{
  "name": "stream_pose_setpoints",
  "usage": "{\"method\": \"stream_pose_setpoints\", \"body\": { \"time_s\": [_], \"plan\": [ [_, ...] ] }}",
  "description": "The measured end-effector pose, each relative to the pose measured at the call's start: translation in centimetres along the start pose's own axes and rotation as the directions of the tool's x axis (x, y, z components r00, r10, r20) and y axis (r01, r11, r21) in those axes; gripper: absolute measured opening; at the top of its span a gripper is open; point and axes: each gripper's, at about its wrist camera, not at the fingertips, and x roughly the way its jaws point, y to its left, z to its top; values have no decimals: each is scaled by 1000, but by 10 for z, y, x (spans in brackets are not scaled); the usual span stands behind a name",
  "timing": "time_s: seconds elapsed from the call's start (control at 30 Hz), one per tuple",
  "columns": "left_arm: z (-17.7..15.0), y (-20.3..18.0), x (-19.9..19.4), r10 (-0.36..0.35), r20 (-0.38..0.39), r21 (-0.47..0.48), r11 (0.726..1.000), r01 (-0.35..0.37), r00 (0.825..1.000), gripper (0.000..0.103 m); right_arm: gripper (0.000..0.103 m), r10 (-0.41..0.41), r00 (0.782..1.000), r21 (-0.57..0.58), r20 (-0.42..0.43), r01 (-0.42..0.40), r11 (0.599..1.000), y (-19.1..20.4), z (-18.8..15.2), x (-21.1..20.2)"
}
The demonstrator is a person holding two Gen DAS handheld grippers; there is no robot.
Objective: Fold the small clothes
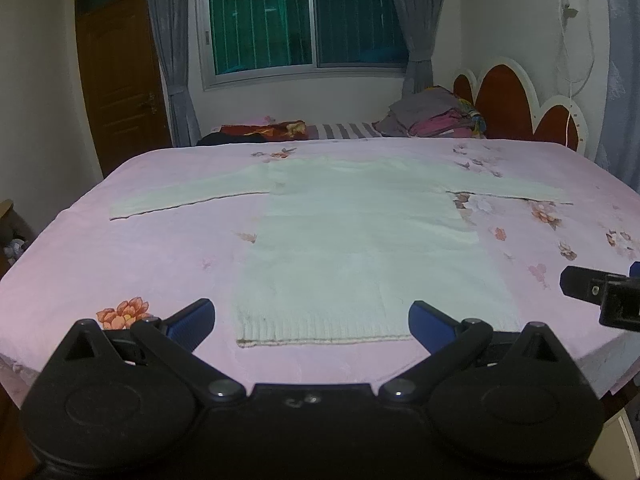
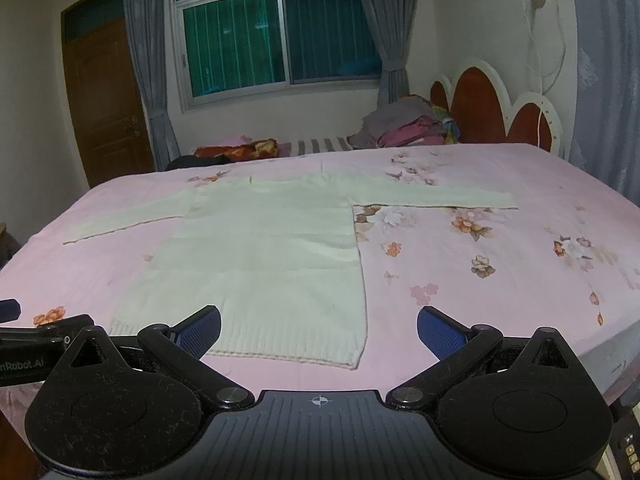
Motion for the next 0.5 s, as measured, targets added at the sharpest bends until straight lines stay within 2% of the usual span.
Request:
{"method": "stream_pose_setpoints", "body": {
  "time_s": [0.3, 0.5],
  "plan": [
    [22, 9, 35, -17, 5, 0, 1000, 17, 1000, 103, 103, -8, 1000, -4, 7, 8, 1000, 7, 25, 35],
    [40, 22, 69, -47, 2, -41, 998, 47, 999, 103, 103, -8, 1000, 3, 0, 8, 1000, 8, 43, 67]
  ]
}}
